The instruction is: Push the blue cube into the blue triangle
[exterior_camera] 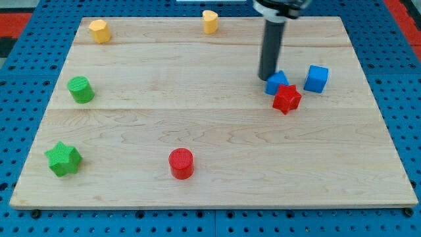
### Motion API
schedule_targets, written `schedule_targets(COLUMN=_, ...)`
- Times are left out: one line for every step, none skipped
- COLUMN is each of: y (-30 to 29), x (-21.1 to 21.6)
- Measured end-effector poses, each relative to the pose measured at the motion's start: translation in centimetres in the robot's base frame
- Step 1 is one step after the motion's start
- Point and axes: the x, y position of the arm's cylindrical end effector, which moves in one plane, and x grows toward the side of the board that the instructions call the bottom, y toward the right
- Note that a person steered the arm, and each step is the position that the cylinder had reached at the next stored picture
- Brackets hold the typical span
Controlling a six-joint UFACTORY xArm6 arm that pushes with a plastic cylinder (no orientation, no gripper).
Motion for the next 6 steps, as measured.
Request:
schedule_targets(y=-1.9, x=-1.5)
schedule_targets(y=1.5, x=-4.4)
schedule_targets(y=8.9, x=-3.8)
schedule_targets(y=10.7, x=-2.8)
schedule_targets(y=5.3, x=0.4)
schedule_targets(y=3.7, x=0.6)
